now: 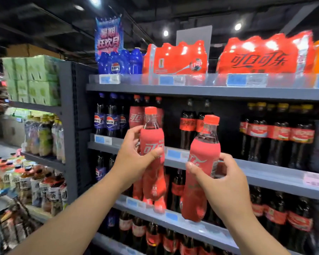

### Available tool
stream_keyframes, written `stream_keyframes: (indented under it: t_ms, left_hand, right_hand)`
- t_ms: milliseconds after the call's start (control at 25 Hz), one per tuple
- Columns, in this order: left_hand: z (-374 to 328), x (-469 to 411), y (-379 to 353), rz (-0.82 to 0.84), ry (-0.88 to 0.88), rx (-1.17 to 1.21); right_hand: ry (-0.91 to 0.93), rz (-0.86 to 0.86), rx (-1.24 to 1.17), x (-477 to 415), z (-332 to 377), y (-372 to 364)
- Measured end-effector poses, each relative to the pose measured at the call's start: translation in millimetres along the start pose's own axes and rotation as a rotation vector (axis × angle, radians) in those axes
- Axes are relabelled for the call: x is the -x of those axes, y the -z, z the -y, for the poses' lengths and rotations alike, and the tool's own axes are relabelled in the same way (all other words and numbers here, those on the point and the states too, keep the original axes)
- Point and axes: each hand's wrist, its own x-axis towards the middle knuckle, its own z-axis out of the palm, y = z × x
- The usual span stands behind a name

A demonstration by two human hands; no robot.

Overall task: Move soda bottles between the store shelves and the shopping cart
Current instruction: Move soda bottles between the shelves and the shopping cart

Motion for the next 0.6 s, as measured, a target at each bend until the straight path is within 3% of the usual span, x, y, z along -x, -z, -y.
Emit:
stream_keyframes:
  t_ms: [160,320,440,600]
  left_hand:
    - [29.2,-68.2,31.4,-0.039,-0.053,-0.024]
    - [45.2,-113.5,48.6,0.028,-0.076,-0.014]
    - [48.5,-137.6,48.4,0.085,-0.101,-0.023]
    - [48.2,-160.6,38.7,0.045,-0.182,-0.044]
  right_hand:
    - [0.024,-0.034,0.019,-42.7,-6.9,-31.1]
    - [0.061,-0.019,0.012,-67.8,-9.3,-49.3]
    - [0.098,0.018,-0.016,-77.8,-8.3,-54.8]
    - [0.143,0.055,-0.032,-90.2,-11.8,-50.8]
